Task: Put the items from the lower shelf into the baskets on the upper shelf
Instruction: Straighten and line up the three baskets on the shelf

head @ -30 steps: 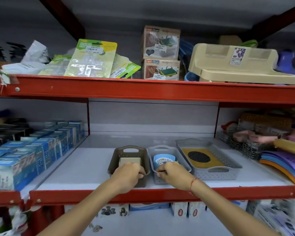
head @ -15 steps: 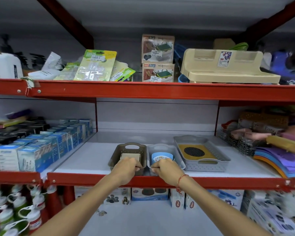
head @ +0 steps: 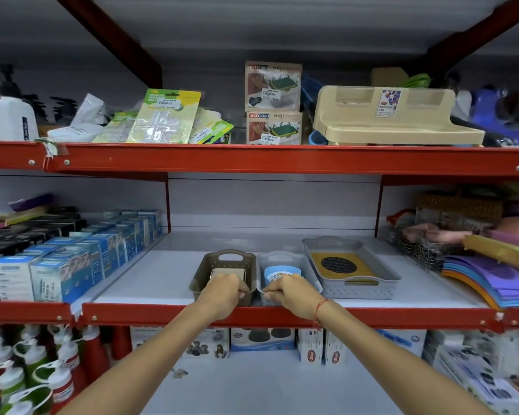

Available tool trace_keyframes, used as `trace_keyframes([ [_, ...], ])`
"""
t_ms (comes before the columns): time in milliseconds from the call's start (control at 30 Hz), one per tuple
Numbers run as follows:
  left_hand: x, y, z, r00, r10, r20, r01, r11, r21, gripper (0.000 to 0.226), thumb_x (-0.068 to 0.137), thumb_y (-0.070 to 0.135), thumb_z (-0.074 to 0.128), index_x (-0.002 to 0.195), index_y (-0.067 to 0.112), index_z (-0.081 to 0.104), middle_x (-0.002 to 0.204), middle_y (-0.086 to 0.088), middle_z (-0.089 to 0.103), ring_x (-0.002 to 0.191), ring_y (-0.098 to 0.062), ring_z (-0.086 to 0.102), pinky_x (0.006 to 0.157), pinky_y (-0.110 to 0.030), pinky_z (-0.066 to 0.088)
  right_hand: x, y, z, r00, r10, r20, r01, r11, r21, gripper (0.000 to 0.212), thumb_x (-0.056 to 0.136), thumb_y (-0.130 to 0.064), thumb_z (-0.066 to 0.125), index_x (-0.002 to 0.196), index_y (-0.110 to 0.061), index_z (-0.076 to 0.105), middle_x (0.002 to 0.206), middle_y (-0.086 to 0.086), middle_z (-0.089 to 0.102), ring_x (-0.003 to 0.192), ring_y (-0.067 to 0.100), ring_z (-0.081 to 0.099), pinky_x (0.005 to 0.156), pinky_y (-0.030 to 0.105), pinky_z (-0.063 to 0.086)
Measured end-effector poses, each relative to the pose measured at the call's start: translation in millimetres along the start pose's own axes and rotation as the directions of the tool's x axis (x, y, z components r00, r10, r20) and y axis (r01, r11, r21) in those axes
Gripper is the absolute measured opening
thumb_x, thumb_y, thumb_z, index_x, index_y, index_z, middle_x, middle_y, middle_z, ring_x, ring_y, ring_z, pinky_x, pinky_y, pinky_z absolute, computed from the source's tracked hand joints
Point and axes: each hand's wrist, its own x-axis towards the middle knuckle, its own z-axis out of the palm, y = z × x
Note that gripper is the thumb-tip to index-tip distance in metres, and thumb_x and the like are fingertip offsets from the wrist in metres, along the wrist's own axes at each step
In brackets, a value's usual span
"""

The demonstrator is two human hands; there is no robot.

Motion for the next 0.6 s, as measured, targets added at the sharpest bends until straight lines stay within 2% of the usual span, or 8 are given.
trace_keyframes([
  [67, 1, 3, -1, 1.000, 0.002, 0.016, -0.001, 1.000, -0.020, 0.032, 0.096, 0.018, 0.050, 0.127, 0.013, 0.059, 0.125, -0.012, 0.063, 0.118, -0.028, 0.055, 0.092, -0.029, 0.044, -3, 6, -5, 0.998, -0.004, -0.057, 0.010, 0.994, 0.104, 0.035, 0.096, -0.034, 0.050, 0.121, -0.015, 0.065, 0.124, 0.006, 0.066, 0.115, 0.020, 0.058, 0.100, 0.032, 0.046],
  [133, 1, 8, -1, 1.000, 0.018, 0.009, -0.018, 0.999, -0.038, 0.041, 0.097, 0.024, 0.050, 0.137, 0.013, 0.049, 0.133, -0.014, 0.058, 0.126, -0.029, 0.050, 0.104, -0.037, 0.042, -2, 17, -13, 0.971, 0.075, -0.227, -0.035, 0.985, 0.171, 0.037, 0.098, -0.036, 0.045, 0.120, -0.013, 0.064, 0.122, 0.007, 0.067, 0.111, 0.020, 0.062, 0.096, 0.031, 0.048],
  [200, 1, 14, 1, 0.999, 0.046, 0.020, -0.045, 0.999, -0.026, 0.047, 0.098, 0.029, 0.046, 0.142, 0.015, 0.040, 0.136, -0.014, 0.055, 0.127, -0.029, 0.047, 0.106, -0.039, 0.040, 1, 38, -22, 0.902, 0.193, -0.386, -0.148, 0.979, 0.143, 0.036, 0.101, -0.029, 0.038, 0.116, -0.008, 0.063, 0.116, 0.013, 0.068, 0.105, 0.027, 0.062, 0.089, 0.031, 0.047],
  [233, -1, 17, 2, 0.998, 0.061, 0.035, -0.061, 0.998, -0.007, 0.047, 0.099, 0.030, 0.043, 0.143, 0.016, 0.038, 0.136, -0.014, 0.055, 0.126, -0.028, 0.048, 0.104, -0.038, 0.041, 2, 50, -24, 0.871, 0.252, -0.422, -0.228, 0.968, 0.107, 0.035, 0.101, -0.024, 0.036, 0.113, -0.006, 0.063, 0.114, 0.015, 0.068, 0.104, 0.030, 0.062, 0.088, 0.032, 0.045],
  [300, -4, 23, 6, 0.993, 0.087, 0.074, -0.090, 0.995, 0.036, 0.044, 0.101, 0.031, 0.038, 0.142, 0.014, 0.038, 0.139, -0.012, 0.052, 0.125, -0.027, 0.049, 0.101, -0.036, 0.041, -1, 75, -23, 0.840, 0.358, -0.408, -0.391, 0.920, 0.002, 0.032, 0.099, -0.019, 0.034, 0.108, -0.007, 0.063, 0.114, 0.018, 0.067, 0.107, 0.032, 0.060, 0.098, 0.039, 0.040],
  [367, -6, 27, 9, 0.992, 0.103, 0.080, -0.108, 0.992, 0.060, 0.044, 0.101, 0.031, 0.035, 0.141, 0.013, 0.038, 0.145, -0.009, 0.046, 0.128, -0.025, 0.046, 0.104, -0.036, 0.039, -7, 91, -16, 0.856, 0.402, -0.325, -0.461, 0.878, -0.126, 0.030, 0.098, -0.017, 0.035, 0.110, -0.011, 0.062, 0.114, 0.015, 0.068, 0.112, 0.031, 0.057, 0.112, 0.048, 0.028],
  [467, -6, 28, 14, 0.992, 0.096, 0.078, -0.103, 0.991, 0.089, 0.046, 0.102, 0.031, 0.034, 0.143, 0.012, 0.036, 0.152, -0.006, 0.036, 0.135, -0.024, 0.040, 0.110, -0.037, 0.034, -18, 97, -7, 0.897, 0.338, -0.286, -0.413, 0.870, -0.268, 0.034, 0.101, -0.023, 0.030, 0.121, -0.016, 0.057, 0.121, 0.008, 0.065, 0.119, 0.029, 0.050, 0.117, 0.049, 0.018],
  [600, -6, 30, 16, 0.993, 0.082, 0.081, -0.091, 0.990, 0.112, 0.046, 0.101, 0.032, 0.035, 0.143, 0.012, 0.037, 0.154, -0.006, 0.032, 0.135, -0.025, 0.040, 0.110, -0.038, 0.035, -29, 94, -7, 0.899, 0.307, -0.313, -0.394, 0.879, -0.269, 0.034, 0.101, -0.026, 0.029, 0.120, -0.019, 0.057, 0.122, 0.006, 0.064, 0.119, 0.028, 0.050, 0.117, 0.048, 0.017],
])
